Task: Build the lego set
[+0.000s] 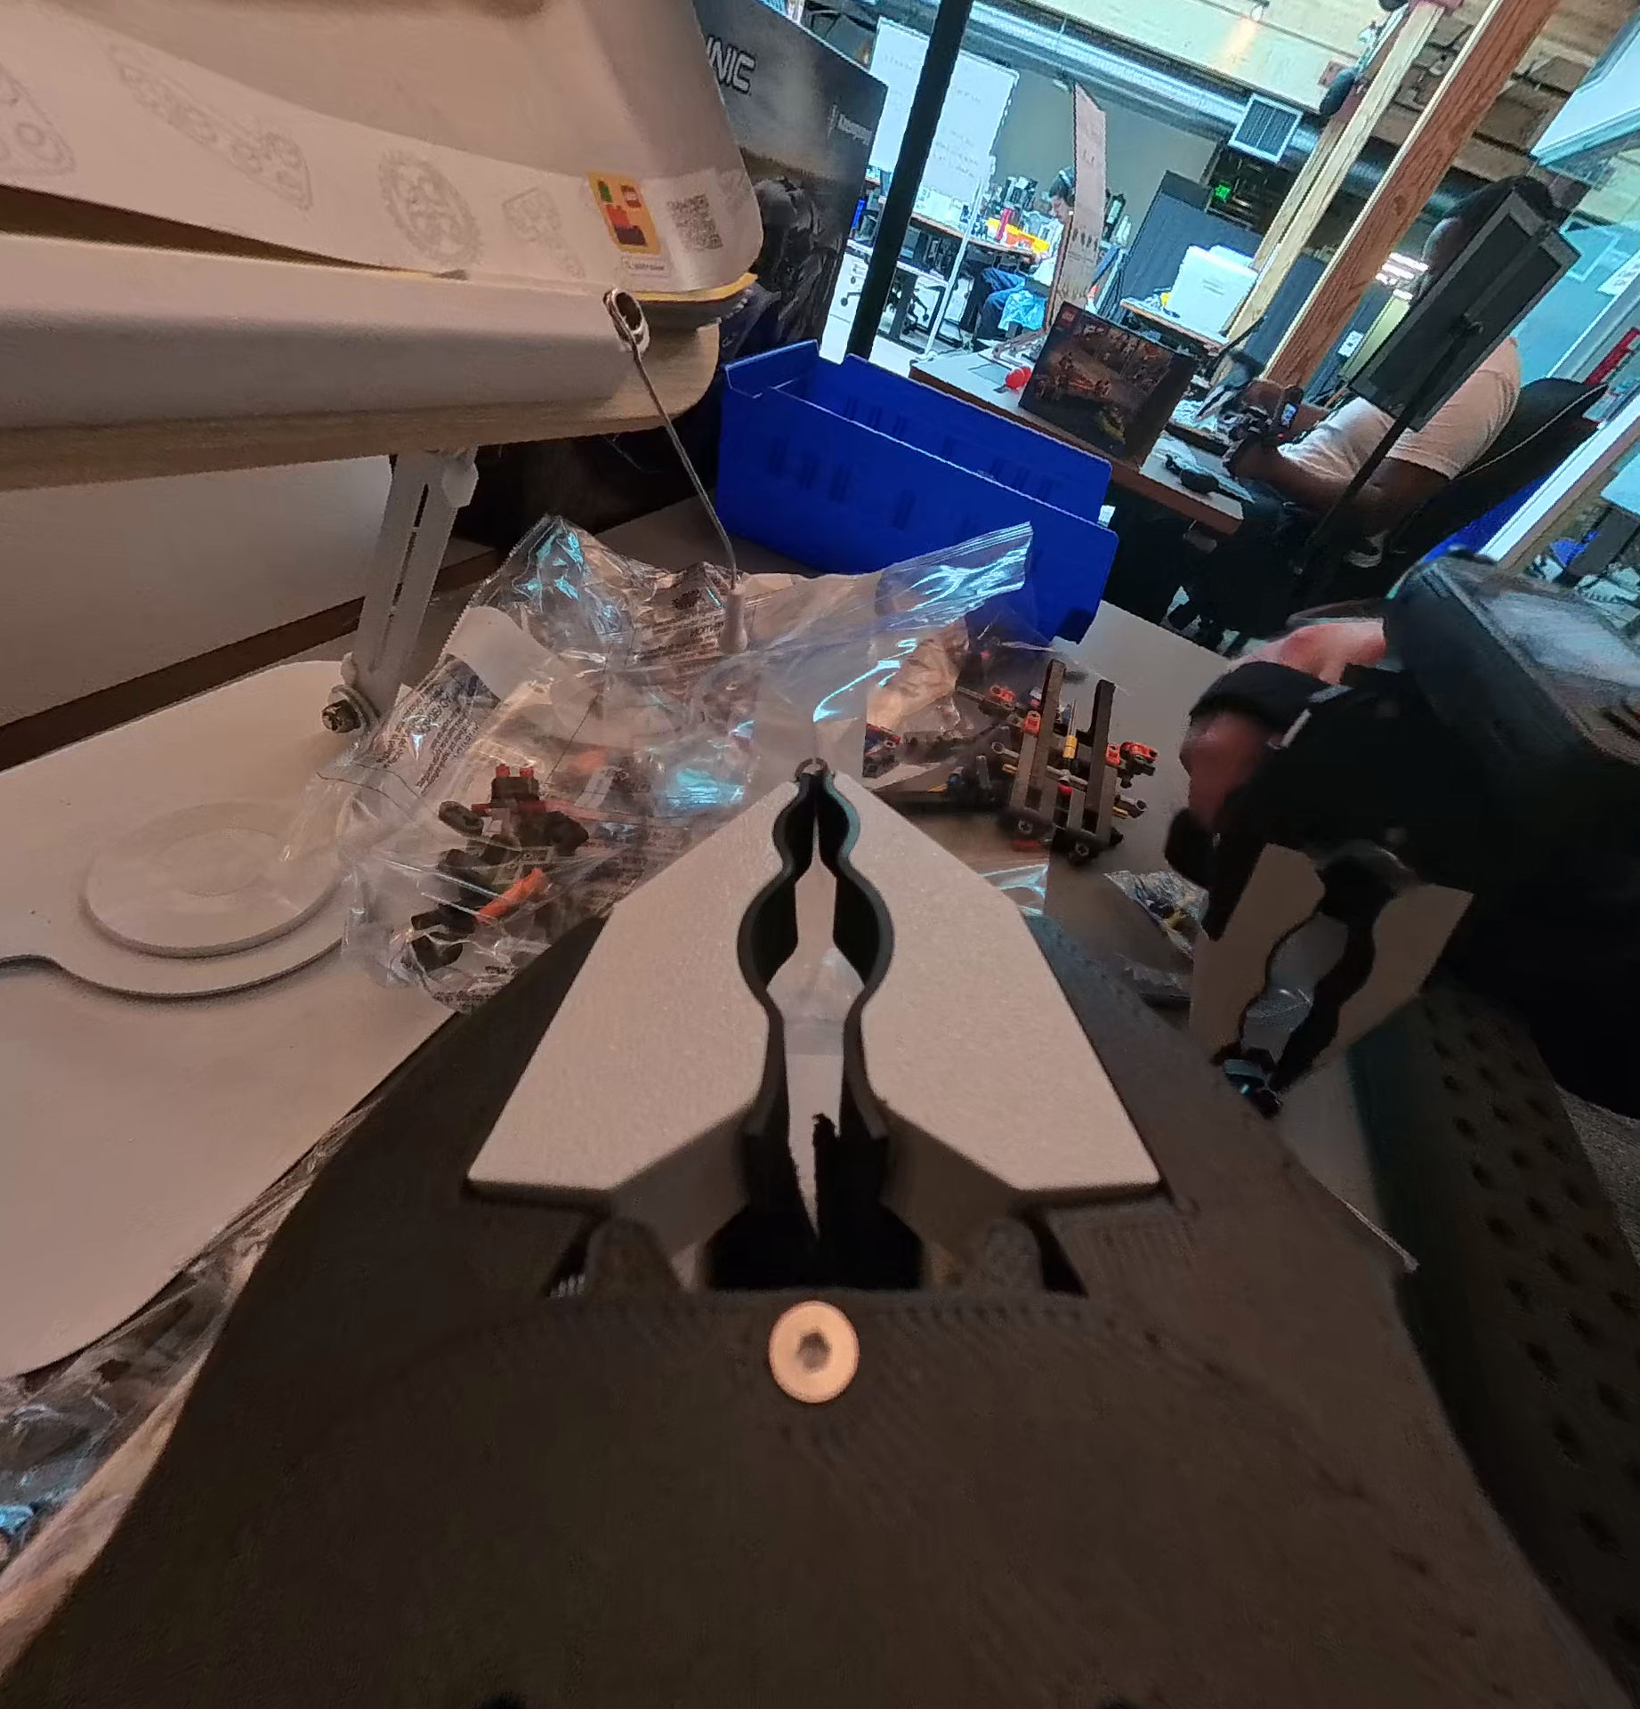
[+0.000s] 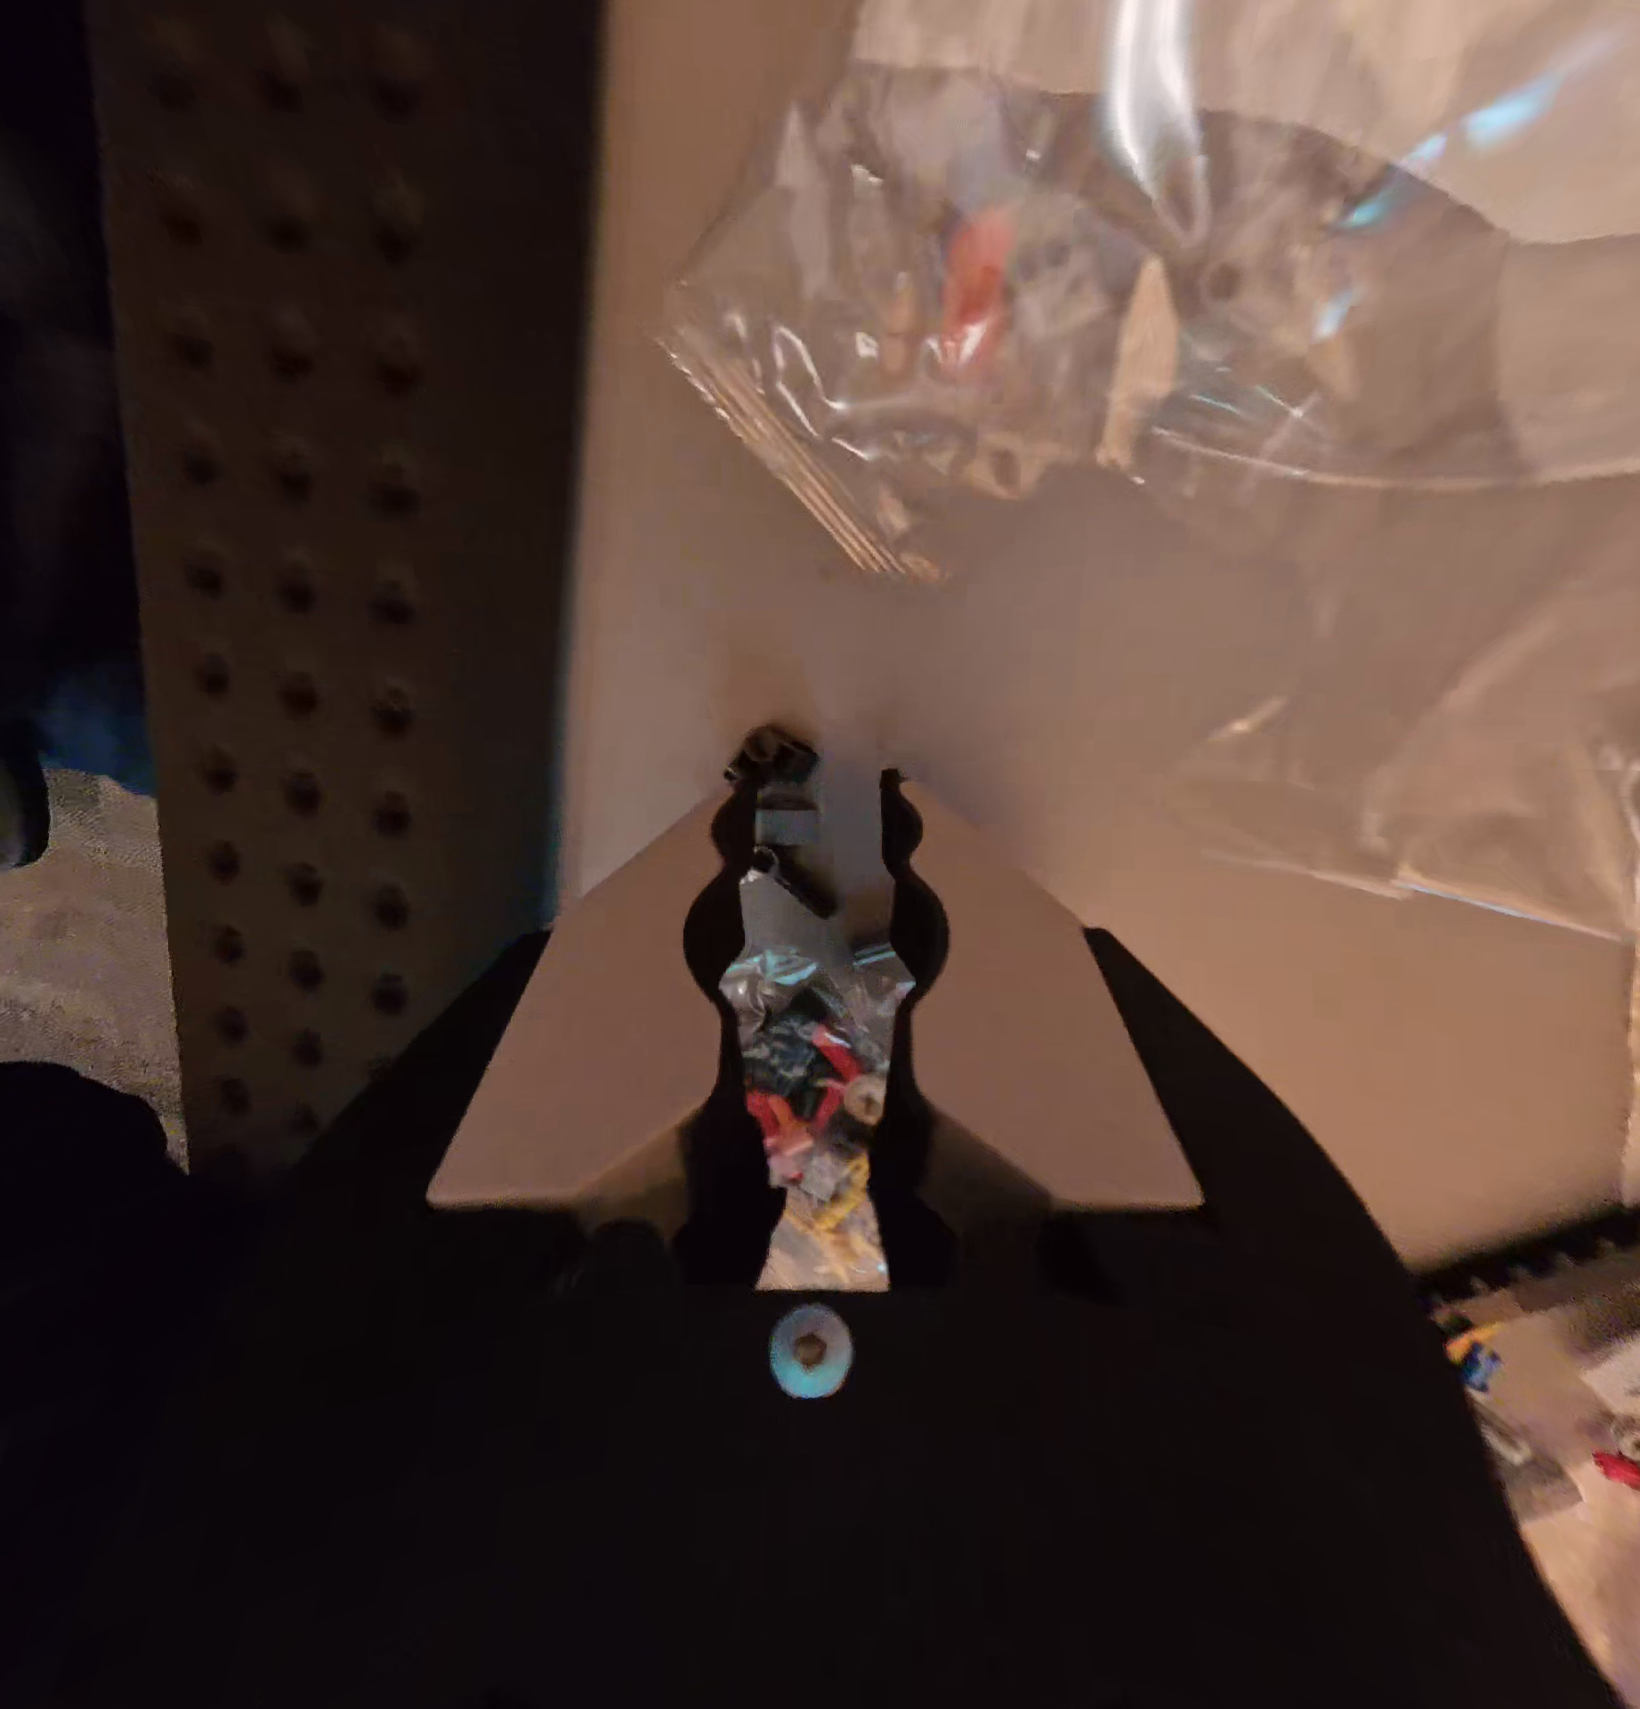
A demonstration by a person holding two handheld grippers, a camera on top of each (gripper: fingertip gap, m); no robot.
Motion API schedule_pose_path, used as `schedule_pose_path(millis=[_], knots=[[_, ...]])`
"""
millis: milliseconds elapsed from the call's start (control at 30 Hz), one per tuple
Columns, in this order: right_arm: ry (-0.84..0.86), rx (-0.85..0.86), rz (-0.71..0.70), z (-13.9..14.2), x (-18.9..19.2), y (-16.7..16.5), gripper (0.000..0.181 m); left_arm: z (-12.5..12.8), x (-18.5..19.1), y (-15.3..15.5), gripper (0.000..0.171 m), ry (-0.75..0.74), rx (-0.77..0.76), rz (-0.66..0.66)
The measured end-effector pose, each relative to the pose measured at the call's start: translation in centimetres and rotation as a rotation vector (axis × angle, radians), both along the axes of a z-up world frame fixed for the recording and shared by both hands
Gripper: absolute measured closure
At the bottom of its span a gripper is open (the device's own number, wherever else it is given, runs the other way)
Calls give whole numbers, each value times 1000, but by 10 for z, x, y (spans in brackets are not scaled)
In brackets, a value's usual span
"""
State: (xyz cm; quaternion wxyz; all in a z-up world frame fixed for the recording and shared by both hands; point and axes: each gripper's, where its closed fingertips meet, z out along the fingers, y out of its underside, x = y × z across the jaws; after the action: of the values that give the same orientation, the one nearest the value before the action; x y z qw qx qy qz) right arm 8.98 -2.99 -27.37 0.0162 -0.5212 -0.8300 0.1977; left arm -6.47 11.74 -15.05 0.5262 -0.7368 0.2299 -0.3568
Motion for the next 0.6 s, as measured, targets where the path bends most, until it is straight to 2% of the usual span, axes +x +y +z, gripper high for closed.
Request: schedule_pose_path(millis=[233, 300, 400, 500, 600], knots=[[-4, 24, 13, -4, -2, -2, 167, 1, 1, -1, 171, 1, 2, -2], [-15, 19, 33, -5, 0, -4, 181, 1, 0, -1, 171, 1, 3, -2], [-7, 12, 21, -5, -3, -4, 181, 1, 0, -1, 171, 0, 4, 0], [13, 5, -30, 0, -6, 2, 168, 2, 0, -1, 171, -1, 5, 0], [36, 16, -21, 0, -13, 0, 159, 1, 1, -1, 171, 1, 4, -3]])
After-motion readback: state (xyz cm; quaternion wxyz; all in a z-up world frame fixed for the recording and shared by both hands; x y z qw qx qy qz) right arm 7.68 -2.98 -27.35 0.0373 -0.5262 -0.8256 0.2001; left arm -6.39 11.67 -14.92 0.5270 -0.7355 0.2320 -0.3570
